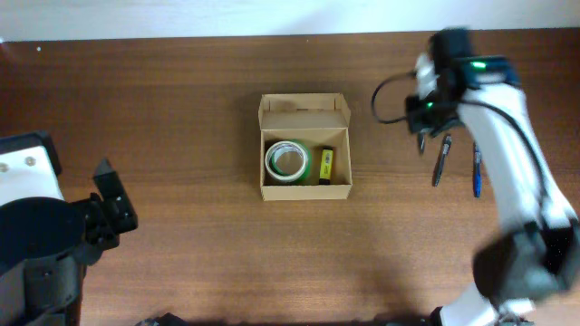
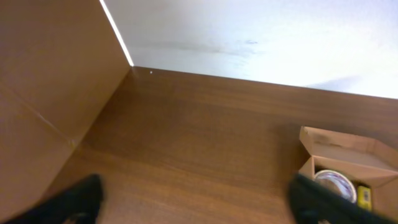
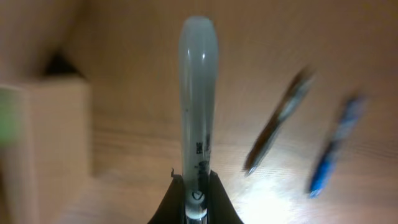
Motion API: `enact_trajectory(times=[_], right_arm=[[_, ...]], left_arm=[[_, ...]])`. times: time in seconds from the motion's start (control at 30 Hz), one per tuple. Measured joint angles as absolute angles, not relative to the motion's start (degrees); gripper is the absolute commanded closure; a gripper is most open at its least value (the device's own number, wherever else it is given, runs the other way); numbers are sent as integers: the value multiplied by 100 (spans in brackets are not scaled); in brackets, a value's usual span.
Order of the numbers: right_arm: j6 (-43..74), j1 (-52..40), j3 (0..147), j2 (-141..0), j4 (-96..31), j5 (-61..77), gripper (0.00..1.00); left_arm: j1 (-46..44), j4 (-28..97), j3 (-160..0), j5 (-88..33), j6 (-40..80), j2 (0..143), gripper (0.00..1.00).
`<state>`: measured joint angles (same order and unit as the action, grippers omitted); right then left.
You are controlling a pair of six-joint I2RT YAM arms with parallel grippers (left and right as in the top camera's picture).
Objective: Pack container
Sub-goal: 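Lift the black marker and carry it over the box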
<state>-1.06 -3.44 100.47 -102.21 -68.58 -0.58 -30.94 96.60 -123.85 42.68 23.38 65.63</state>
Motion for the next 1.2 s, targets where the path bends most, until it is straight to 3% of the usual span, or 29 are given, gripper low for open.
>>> enact_trajectory(times=[0.23,0.47,0.67,0.93,1.2], right_arm=[[305,-375,10294,-8700,-6884,-56,96],[729,-375,10285,-8630,-6755,-51,96],[290,-375,10280,-8707,-6180,281,96],[-1107,-375,10280,-9196,-5824,2248,96],[-1579,-475,10280,-10036,-5802,3618,96]], left_arm=[[-3092,9662,-12385,4272,2335,6563,0],[-3092,9662,-12385,4316,2335,6563,0],[-3092,9662,-12383,4357,2335,6563,1],[-3092,9662,-12385,4359,2335,6560,0],[-3094,9662,-12385,4364,2335,6563,1]])
